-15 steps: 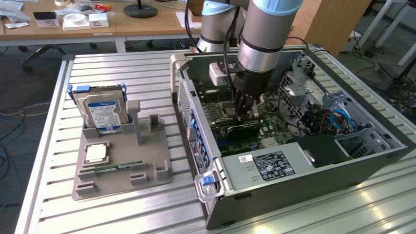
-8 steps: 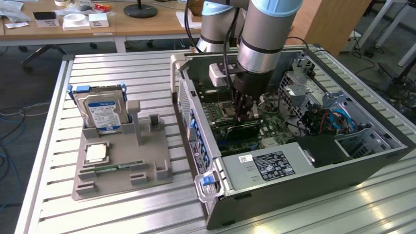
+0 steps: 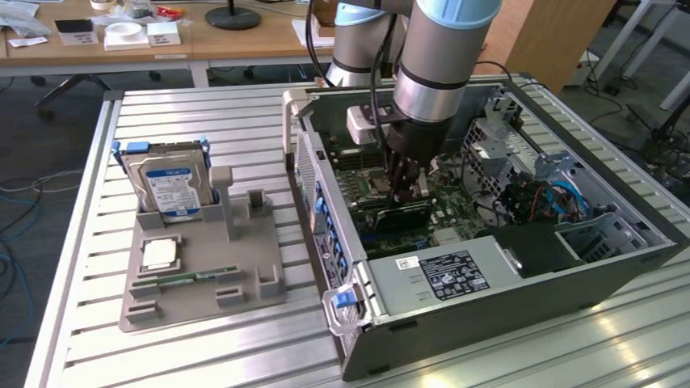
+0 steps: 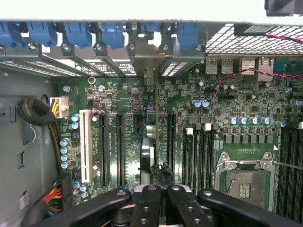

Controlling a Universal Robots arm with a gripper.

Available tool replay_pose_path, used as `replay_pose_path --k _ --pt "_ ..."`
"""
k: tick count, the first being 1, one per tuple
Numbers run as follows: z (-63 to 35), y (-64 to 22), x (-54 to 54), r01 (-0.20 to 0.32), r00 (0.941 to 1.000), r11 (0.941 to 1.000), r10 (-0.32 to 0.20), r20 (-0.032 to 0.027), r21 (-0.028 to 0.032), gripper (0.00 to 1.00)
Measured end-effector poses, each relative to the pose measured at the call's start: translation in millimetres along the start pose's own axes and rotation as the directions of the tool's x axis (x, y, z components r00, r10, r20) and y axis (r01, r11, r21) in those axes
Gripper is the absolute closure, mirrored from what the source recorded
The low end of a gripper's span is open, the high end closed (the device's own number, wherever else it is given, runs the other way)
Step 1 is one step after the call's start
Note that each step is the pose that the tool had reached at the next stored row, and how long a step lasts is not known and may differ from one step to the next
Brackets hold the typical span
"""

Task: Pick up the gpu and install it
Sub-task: 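Press down on the gpu until it lock into place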

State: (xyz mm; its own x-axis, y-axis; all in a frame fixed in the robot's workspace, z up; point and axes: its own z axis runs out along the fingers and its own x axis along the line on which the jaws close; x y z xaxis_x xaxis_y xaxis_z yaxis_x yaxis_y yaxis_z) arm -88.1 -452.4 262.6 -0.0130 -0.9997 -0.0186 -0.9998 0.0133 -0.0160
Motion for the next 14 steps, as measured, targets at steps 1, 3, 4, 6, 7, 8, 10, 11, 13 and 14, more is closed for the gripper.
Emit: replay_pose_path --k 1,3,4,6,7,8,10,11,13,14 --pt "0.0 0.0 0.0 0.000 1.0000 1.0000 0.000 -0.0001 0.0000 0.89" --pt "0.5 0.1 0.0 0.000 1.0000 1.0000 0.000 0.0001 0.0002 0.89" --pt "0.6 0.2 0.0 0.000 1.0000 1.0000 0.000 0.0000 0.0000 0.89" --pt "0.6 0.2 0.0 0.000 1.0000 1.0000 0.000 0.0000 -0.0001 0.89" --pt "0.6 0.2 0.0 0.000 1.0000 1.0000 0.000 0.0000 -0.0001 0.89" --pt "0.5 0.3 0.0 0.000 1.0000 1.0000 0.000 -0.0001 -0.0001 0.89" --pt "0.9 0.5 0.0 0.000 1.0000 1.0000 0.000 -0.0002 0.0000 0.89" --pt "0.9 0.6 0.0 0.000 1.0000 1.0000 0.000 -0.0002 -0.0001 0.89" --pt "1.0 0.7 0.0 0.000 1.0000 1.0000 0.000 -0.0001 -0.0001 0.89" --pt "1.0 0.7 0.0 0.000 1.0000 1.0000 0.000 -0.0001 -0.0001 0.89"
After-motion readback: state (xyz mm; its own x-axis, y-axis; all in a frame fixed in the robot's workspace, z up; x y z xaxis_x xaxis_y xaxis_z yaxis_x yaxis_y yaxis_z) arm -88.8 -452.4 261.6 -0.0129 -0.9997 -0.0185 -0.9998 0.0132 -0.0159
